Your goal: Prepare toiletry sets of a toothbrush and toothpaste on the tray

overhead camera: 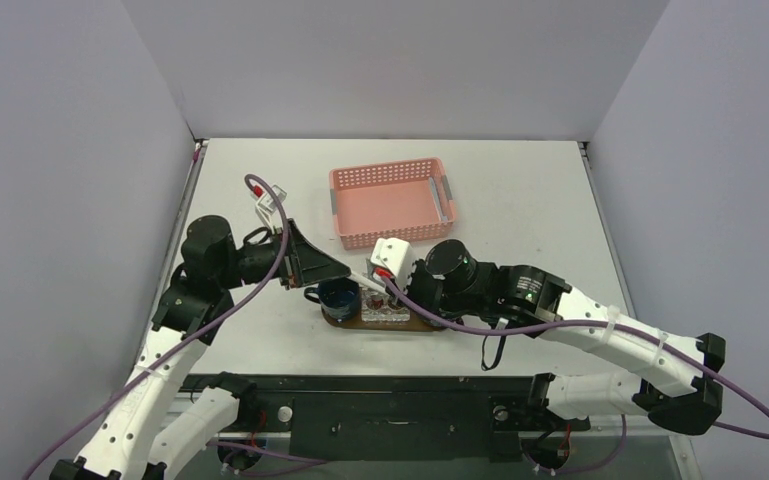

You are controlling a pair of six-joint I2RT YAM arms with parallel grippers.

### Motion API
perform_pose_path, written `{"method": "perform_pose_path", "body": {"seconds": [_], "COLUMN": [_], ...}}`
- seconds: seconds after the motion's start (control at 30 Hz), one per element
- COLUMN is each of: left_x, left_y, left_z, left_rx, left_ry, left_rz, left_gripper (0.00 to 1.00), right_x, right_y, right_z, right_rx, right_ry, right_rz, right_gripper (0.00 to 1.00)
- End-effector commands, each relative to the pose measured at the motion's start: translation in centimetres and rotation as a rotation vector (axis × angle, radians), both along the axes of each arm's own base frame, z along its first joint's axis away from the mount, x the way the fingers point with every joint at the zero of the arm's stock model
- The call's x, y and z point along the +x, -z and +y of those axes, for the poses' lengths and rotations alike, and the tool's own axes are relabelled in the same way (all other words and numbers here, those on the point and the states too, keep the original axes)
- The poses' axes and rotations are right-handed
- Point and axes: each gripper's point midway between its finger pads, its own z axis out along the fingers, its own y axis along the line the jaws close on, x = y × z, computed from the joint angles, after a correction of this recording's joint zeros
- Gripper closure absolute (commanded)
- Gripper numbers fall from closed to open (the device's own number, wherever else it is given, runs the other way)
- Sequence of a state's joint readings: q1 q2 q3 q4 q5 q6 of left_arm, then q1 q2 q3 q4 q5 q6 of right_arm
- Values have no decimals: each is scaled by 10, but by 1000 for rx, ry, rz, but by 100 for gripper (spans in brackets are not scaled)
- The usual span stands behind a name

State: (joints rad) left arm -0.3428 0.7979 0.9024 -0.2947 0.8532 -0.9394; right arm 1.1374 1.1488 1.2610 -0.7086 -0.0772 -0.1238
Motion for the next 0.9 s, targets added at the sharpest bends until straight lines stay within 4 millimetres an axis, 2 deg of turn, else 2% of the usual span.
{"method": "perform_pose_path", "body": {"seconds": [0.0, 0.53, 0.87], "left_x": [-12, -22, -23], "left_y": [-6, 11, 13], "left_z": [-1, -1, -1], "left_rx": [-33, -8, -5], "left_ry": [62, 121, 128], "left_rz": [-18, 1, -2], "left_gripper": [7, 43, 66], "right_x": [3, -10, -6], "right_y": [-19, -24, -27], "right_z": [3, 15, 14], "right_rx": [15, -13, -22], "right_ry": [-9, -85, -62], "right_rz": [-85, -127, -156], "right_gripper": [100, 100, 100]}}
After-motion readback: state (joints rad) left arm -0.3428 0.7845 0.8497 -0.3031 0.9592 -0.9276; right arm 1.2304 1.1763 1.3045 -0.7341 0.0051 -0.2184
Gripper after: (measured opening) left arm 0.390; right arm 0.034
